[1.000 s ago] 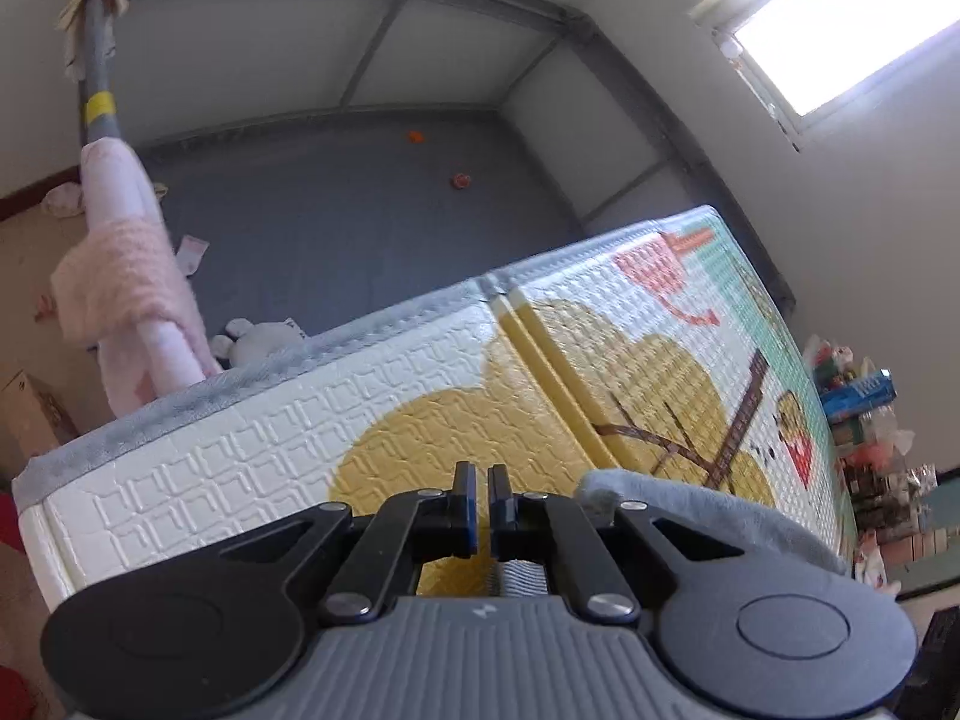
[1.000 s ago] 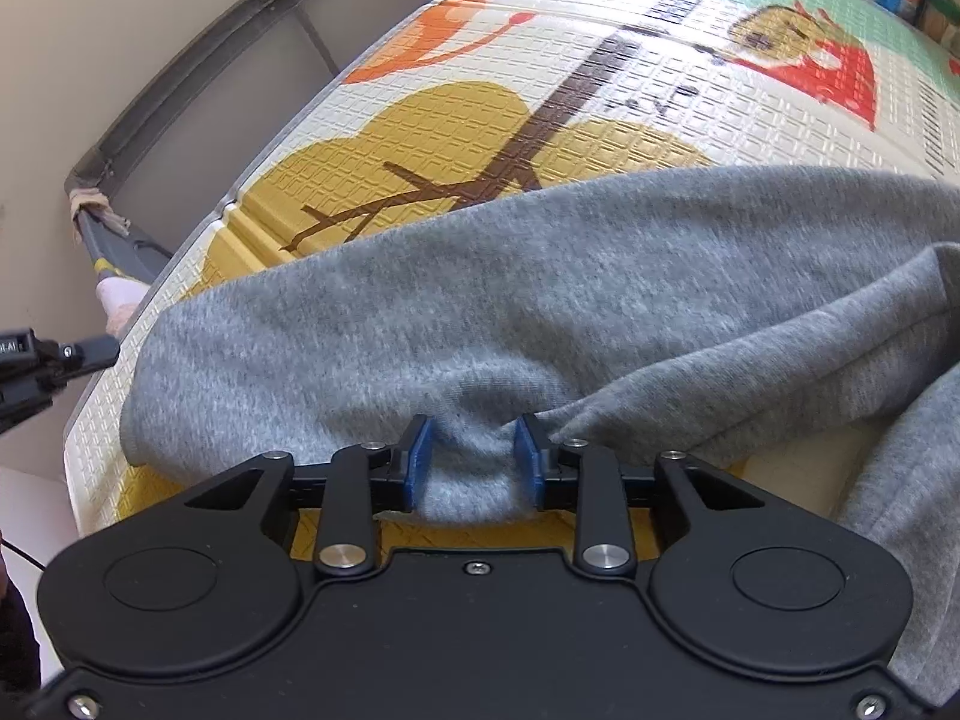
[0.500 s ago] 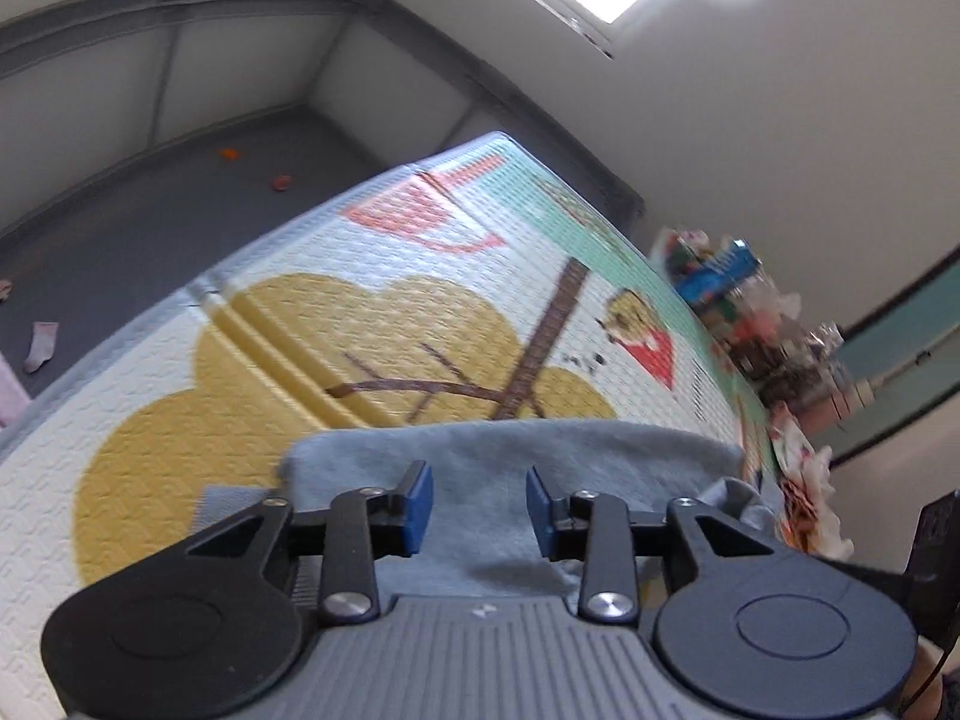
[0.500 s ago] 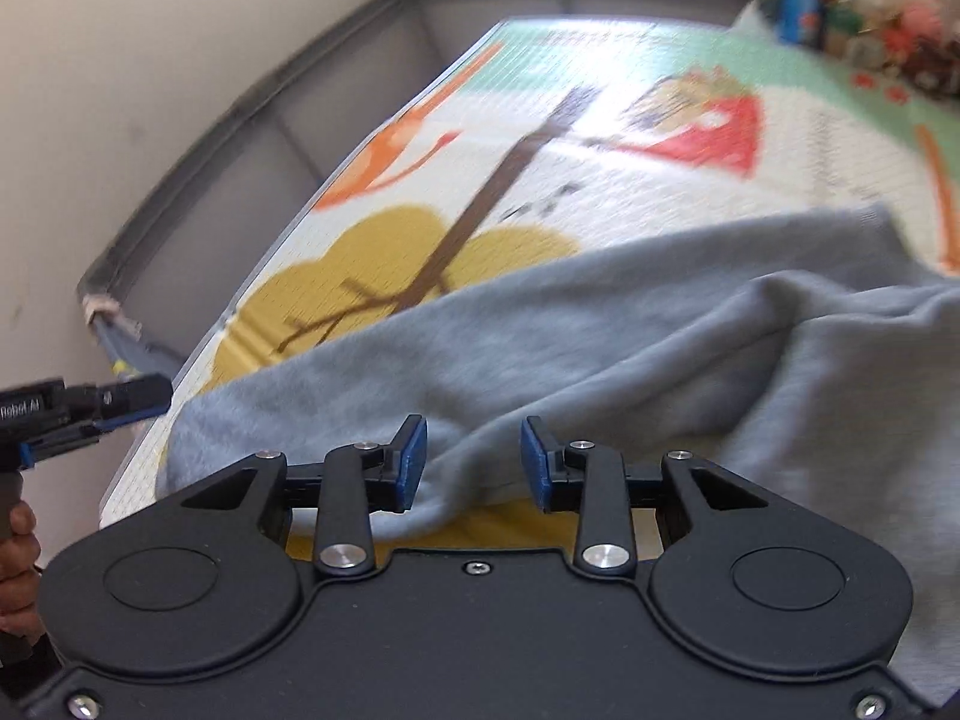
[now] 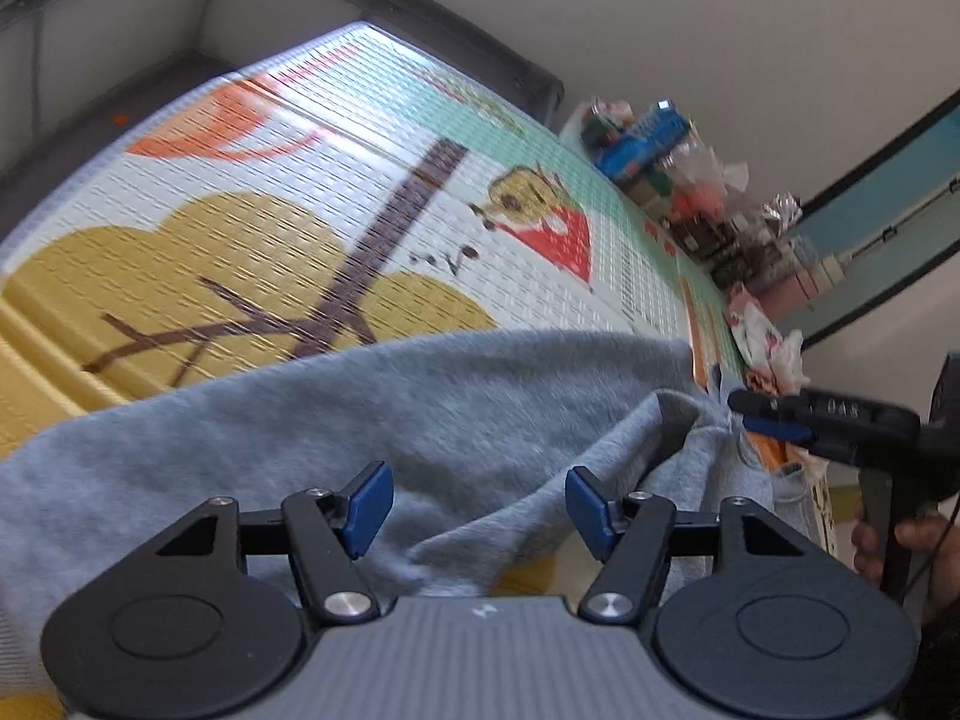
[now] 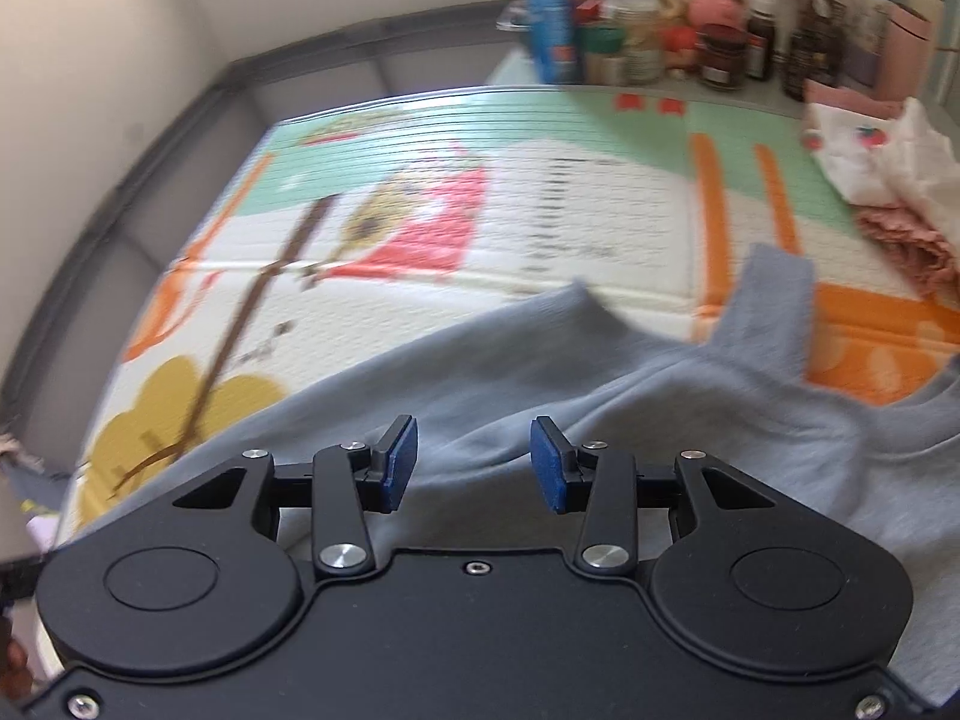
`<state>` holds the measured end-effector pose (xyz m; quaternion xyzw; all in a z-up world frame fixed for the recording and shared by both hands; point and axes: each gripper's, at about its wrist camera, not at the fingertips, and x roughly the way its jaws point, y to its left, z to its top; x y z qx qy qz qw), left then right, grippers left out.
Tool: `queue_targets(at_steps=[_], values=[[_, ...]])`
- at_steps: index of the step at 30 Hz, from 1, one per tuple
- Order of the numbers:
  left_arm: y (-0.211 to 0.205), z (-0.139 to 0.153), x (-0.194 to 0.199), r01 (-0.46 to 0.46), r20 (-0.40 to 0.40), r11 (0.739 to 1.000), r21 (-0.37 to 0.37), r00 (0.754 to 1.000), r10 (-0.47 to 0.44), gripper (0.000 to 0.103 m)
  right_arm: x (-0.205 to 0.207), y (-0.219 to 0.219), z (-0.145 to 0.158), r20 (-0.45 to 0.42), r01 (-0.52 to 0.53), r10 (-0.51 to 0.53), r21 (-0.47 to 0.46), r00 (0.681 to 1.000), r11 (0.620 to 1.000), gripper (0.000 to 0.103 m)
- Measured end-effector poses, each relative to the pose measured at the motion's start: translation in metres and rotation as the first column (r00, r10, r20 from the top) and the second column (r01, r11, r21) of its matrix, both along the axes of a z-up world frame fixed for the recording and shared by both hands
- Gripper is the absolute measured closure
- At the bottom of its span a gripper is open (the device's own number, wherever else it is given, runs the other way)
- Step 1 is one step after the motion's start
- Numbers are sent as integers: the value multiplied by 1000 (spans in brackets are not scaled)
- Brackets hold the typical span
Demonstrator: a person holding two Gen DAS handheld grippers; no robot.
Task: Fold clothes
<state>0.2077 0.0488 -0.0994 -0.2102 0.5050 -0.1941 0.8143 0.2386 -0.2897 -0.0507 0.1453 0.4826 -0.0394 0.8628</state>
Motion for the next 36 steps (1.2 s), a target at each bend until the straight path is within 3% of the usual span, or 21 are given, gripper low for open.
queue_targets(at_steps=[4, 11, 17, 22, 36], values=[[-20, -11, 13, 4, -22, 999, 33, 1000, -4, 37, 19, -27, -14, -30, 43, -43, -18, 999, 999, 64], [-31, -9, 47, 11, 38, 988, 157, 999, -17, 35, 56, -49, -37, -61, 52, -54, -32, 997, 998, 60], [-35, -8, 73, 93, 63, 976, 199, 992, -107, 32, 79, -62, -54, -85, 39, -39, -7, 996, 999, 59], [-43, -11, 83, 151, 87, 951, 269, 980, -180, 31, 86, -64, -63, -94, 9, -9, 7, 995, 1000, 58], [-58, -35, 95, 249, 30, 906, 342, 961, -275, 27, 98, -63, -73, -94, -29, 33, 39, 995, 999, 53]])
